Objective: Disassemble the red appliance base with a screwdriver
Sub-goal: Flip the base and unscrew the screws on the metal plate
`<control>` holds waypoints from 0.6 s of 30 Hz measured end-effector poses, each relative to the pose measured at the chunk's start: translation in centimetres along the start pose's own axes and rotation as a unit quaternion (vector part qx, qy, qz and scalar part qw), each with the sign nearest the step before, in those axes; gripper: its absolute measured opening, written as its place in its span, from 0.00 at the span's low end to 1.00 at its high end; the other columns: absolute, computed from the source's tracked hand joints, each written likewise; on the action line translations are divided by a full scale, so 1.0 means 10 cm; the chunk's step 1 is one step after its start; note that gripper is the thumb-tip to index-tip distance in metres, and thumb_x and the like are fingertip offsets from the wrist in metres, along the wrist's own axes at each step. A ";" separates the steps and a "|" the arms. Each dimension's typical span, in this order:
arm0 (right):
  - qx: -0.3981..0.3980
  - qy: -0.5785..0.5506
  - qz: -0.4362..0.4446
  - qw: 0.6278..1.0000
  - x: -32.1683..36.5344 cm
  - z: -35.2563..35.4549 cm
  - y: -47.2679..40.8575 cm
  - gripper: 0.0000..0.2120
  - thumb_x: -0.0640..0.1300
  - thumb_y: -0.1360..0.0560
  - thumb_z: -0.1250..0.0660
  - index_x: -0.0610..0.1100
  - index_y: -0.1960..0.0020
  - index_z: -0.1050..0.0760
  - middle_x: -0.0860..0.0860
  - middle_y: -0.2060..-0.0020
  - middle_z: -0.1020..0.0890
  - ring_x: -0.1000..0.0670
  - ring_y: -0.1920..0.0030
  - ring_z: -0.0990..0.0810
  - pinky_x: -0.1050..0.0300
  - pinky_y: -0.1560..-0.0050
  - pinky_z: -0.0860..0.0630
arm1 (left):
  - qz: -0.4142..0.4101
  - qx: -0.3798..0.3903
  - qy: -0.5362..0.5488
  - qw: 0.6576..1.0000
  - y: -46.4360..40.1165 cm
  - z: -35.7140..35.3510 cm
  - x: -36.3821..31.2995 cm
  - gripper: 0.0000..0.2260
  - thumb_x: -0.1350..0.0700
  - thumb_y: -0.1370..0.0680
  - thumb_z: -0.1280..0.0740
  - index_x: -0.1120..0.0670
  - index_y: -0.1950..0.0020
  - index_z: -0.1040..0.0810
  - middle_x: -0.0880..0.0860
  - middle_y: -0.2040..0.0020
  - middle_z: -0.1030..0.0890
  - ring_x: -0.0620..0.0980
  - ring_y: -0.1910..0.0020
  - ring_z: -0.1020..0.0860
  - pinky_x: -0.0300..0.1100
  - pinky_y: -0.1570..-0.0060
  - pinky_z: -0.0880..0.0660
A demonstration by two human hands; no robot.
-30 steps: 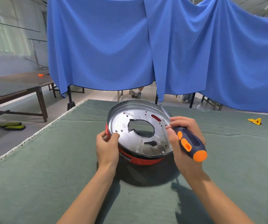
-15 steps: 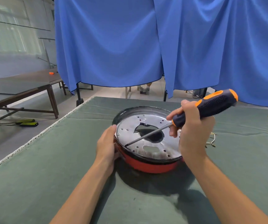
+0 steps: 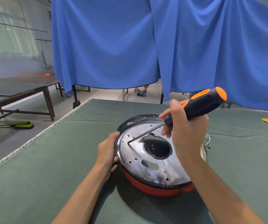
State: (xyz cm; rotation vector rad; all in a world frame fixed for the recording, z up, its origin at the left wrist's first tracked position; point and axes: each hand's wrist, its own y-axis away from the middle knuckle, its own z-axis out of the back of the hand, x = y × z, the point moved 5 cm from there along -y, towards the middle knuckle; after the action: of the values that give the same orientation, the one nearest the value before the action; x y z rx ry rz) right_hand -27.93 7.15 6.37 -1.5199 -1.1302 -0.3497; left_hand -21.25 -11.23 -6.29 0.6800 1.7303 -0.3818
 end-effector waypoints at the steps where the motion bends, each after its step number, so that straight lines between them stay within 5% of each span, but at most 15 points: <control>1: -0.002 0.005 0.002 1.000 0.01 -0.01 0.02 0.15 0.43 0.29 0.36 0.48 0.75 0.26 0.50 0.77 0.21 0.49 0.83 0.29 0.66 0.79 0.35 | -0.001 0.008 -0.004 1.000 0.00 -0.02 0.01 0.13 0.50 0.26 0.34 0.53 0.70 0.28 0.48 0.77 0.32 0.44 0.81 0.34 0.31 0.81 0.37; 9: -0.011 0.026 0.024 0.999 0.18 -0.20 -0.07 0.16 0.44 0.31 0.37 0.48 0.77 0.27 0.49 0.78 0.23 0.49 0.85 0.31 0.65 0.79 0.36 | -0.002 0.031 -0.014 0.999 0.02 -0.03 0.00 0.10 0.53 0.25 0.35 0.55 0.65 0.27 0.53 0.71 0.32 0.48 0.74 0.34 0.33 0.79 0.33; 18: 0.004 0.085 0.017 0.996 0.11 -0.34 -0.07 0.14 0.44 0.32 0.38 0.36 0.71 0.28 0.50 0.78 0.22 0.49 0.85 0.31 0.66 0.81 0.36 | -0.008 0.040 0.009 0.999 0.02 -0.02 -0.01 0.11 0.55 0.25 0.35 0.54 0.68 0.25 0.50 0.75 0.30 0.45 0.79 0.32 0.34 0.79 0.32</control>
State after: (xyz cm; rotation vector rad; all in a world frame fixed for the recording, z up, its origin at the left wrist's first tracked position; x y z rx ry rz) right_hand -26.72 4.51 8.61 -1.4711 -0.9708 -0.4419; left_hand -21.25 -10.98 -6.10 0.7286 1.7468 -0.4593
